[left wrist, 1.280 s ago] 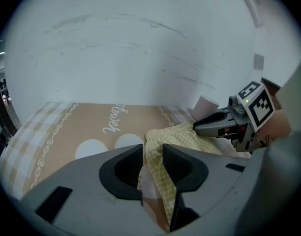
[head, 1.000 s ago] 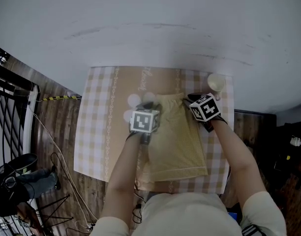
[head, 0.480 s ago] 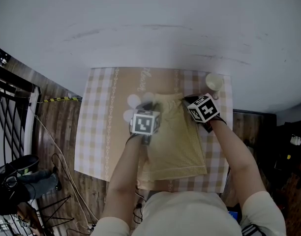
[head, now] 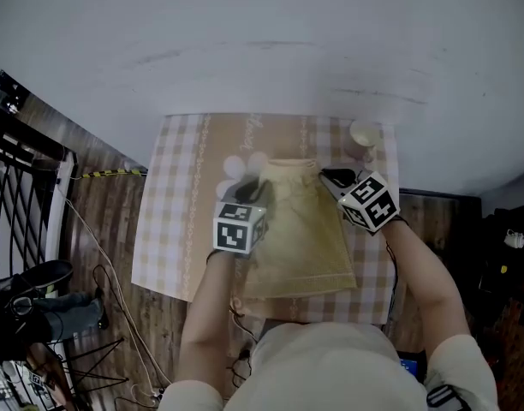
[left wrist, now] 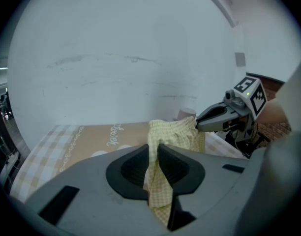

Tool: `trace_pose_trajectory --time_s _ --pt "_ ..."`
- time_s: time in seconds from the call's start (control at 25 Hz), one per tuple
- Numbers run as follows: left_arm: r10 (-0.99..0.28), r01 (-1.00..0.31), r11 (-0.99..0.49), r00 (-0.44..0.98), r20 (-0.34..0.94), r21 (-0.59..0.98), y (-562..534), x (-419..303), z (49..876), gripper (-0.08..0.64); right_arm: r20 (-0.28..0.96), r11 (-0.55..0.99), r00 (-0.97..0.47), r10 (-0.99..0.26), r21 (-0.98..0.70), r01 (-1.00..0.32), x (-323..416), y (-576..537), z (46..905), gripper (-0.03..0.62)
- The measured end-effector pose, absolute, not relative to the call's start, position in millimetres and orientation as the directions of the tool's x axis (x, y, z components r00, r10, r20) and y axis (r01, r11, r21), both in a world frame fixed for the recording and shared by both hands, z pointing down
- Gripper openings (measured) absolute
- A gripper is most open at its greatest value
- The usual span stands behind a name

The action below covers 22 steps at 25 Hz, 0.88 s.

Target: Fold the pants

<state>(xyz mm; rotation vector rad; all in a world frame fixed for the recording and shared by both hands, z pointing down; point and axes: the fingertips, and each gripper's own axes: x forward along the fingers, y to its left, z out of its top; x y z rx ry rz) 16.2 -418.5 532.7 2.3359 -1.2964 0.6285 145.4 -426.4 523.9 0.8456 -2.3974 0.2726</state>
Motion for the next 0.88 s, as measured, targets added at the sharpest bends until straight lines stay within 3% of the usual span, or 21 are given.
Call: trace_pose_trajectory --time_s 0.44,0.88 --pt "-0.714 -0.871 -0.476 0.464 0.524 0.122 -317.9 20.3 517.3 0.058 0.516 0.810 -0.698 -0.496 -0.014 -0.586 147.5 -343.0 502.6 0.014" --pt "-0.689 -0.878 -0.464 0.440 0.576 0.115 -230.1 29.1 546.4 0.058 0.524 0.809 -0.708 -0.473 -0.060 -0.585 155.1 -258.2 522.8 0.014"
